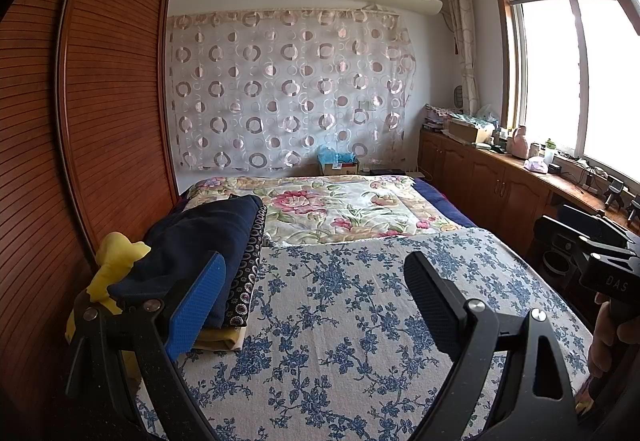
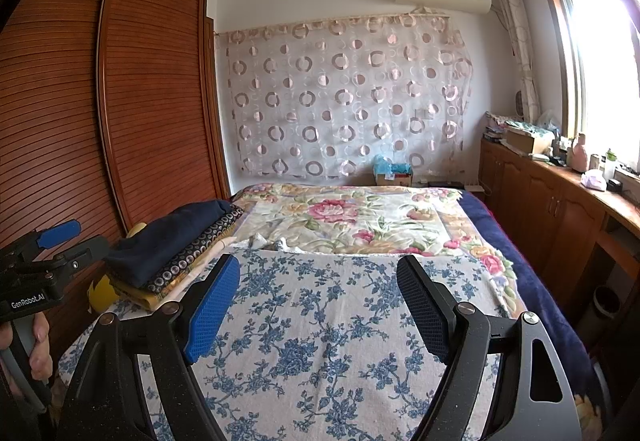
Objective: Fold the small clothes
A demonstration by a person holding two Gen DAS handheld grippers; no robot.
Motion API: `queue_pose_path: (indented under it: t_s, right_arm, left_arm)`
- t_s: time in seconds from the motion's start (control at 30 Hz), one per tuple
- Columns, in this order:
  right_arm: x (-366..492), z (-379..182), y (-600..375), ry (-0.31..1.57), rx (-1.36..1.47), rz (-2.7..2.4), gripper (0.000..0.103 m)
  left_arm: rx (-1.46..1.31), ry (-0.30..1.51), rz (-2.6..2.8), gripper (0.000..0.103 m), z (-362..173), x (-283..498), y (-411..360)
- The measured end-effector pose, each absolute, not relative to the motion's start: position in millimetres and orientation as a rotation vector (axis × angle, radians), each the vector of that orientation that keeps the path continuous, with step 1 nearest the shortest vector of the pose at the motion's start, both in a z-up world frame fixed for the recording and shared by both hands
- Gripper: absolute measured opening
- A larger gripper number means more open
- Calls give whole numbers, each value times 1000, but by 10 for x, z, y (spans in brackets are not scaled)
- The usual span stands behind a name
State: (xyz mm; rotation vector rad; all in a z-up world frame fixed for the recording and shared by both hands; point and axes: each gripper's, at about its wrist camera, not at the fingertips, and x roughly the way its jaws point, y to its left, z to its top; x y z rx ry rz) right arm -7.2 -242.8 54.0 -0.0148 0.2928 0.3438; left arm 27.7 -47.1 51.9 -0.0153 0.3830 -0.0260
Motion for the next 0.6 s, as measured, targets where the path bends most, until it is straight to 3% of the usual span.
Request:
queue_pose_path:
  t_s: [0.6]
  right_arm:
    - [-51,542,-2430,291,-11,341,82]
  left_arm:
    - [-15,383,-27,91,512,276,-471]
